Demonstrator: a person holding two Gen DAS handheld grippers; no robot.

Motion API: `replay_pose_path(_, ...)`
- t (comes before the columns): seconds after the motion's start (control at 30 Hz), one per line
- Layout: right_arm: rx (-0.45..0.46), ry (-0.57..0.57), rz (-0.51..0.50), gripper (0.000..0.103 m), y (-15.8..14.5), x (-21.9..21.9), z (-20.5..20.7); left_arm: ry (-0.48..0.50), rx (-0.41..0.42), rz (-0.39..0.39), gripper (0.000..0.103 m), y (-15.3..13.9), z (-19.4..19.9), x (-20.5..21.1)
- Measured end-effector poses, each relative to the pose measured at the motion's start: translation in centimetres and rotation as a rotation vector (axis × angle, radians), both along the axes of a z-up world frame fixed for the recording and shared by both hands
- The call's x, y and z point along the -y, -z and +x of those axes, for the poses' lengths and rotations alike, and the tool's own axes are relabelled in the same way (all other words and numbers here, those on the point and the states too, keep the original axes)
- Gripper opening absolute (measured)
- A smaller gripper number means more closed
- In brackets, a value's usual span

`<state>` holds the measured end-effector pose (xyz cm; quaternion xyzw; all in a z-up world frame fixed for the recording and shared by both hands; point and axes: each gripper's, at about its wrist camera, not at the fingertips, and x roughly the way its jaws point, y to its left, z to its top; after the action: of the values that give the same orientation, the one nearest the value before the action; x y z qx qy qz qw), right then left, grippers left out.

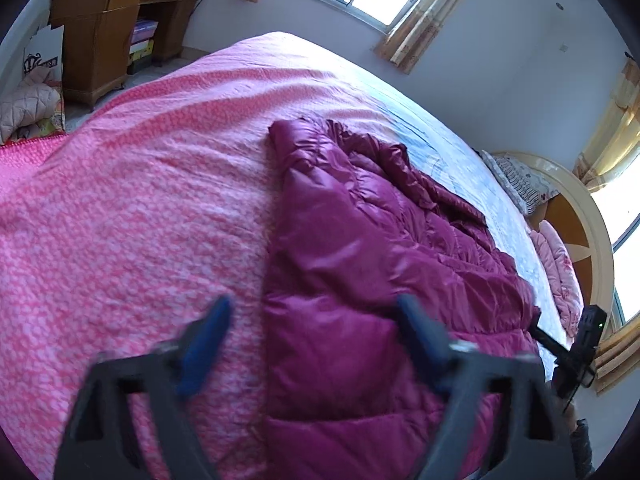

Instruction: Fold large clothes

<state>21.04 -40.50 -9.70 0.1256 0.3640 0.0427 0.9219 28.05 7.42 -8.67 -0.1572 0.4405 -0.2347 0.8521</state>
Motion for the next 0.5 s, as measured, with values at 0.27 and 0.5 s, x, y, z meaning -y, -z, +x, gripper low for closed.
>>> replay_pose_path(0.27, 0.109, 0.074, 0.03, 0.016, -2.2, -0.2, -4.7, 0.02, 0.166, 0.072, 0.021, -2.1, -4.6, 1.4)
replay_pose_path(0.5, 0.235, 0.079, -0.013, 0.016, -7.2, -1.6, -7.4, 0.012, 0.264, 0.048, 0.017, -5.7, -6.9, 0.3)
